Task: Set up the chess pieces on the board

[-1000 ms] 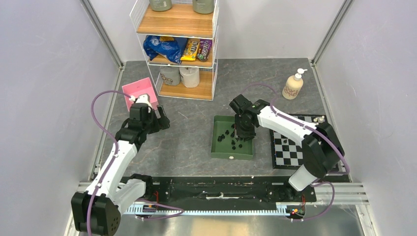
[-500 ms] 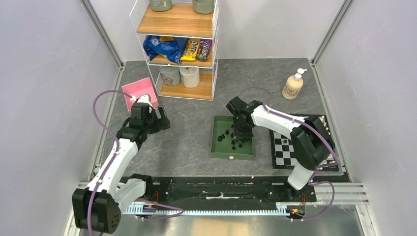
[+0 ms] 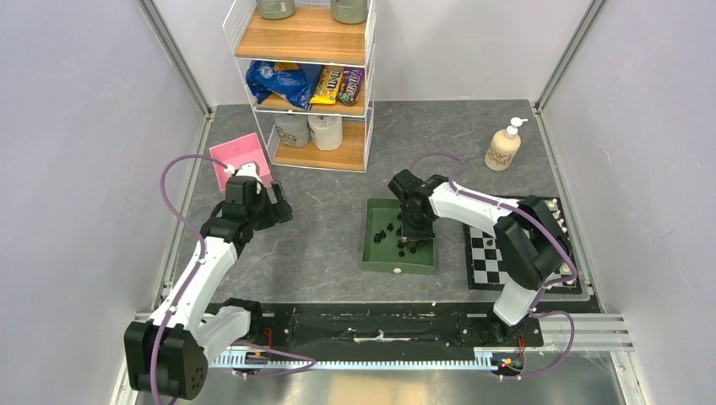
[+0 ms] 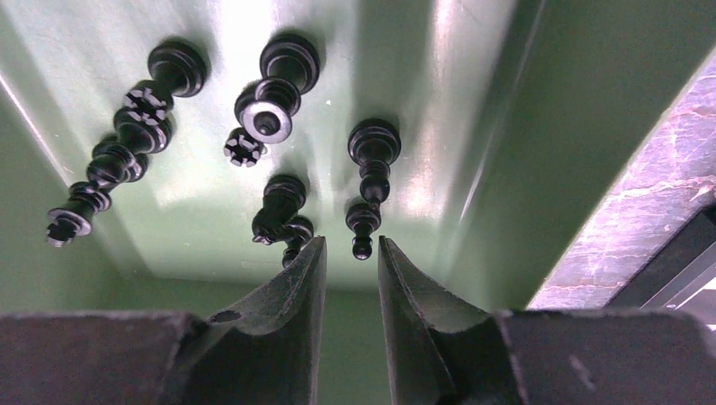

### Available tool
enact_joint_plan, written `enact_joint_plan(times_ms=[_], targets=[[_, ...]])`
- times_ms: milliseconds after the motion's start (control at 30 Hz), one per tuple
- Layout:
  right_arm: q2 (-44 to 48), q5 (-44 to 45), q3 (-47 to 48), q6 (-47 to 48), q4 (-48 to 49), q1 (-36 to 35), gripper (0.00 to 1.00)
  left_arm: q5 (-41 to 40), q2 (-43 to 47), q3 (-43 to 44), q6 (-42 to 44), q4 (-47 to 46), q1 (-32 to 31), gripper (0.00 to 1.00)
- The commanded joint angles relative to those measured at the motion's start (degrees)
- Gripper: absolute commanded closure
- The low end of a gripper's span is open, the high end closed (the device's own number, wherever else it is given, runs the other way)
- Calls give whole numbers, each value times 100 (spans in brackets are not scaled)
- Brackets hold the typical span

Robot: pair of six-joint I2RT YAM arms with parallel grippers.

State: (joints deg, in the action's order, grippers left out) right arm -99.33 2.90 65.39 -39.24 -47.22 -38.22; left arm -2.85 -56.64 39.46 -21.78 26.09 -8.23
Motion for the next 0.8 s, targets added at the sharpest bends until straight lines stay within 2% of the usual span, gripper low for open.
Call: enact_joint_plan(times_ms=[0,533,767], targets=[[-34,149,-79,-100,-55,-64,64,52,-17,127,109,-130,-3,5],[-117,151,-77,-54,-68,-81,69,53,-21,133,104,-121,-6,5],[46,189,-38,-35,-136,-80,84,70,-19,133,104,-122,-3,5]])
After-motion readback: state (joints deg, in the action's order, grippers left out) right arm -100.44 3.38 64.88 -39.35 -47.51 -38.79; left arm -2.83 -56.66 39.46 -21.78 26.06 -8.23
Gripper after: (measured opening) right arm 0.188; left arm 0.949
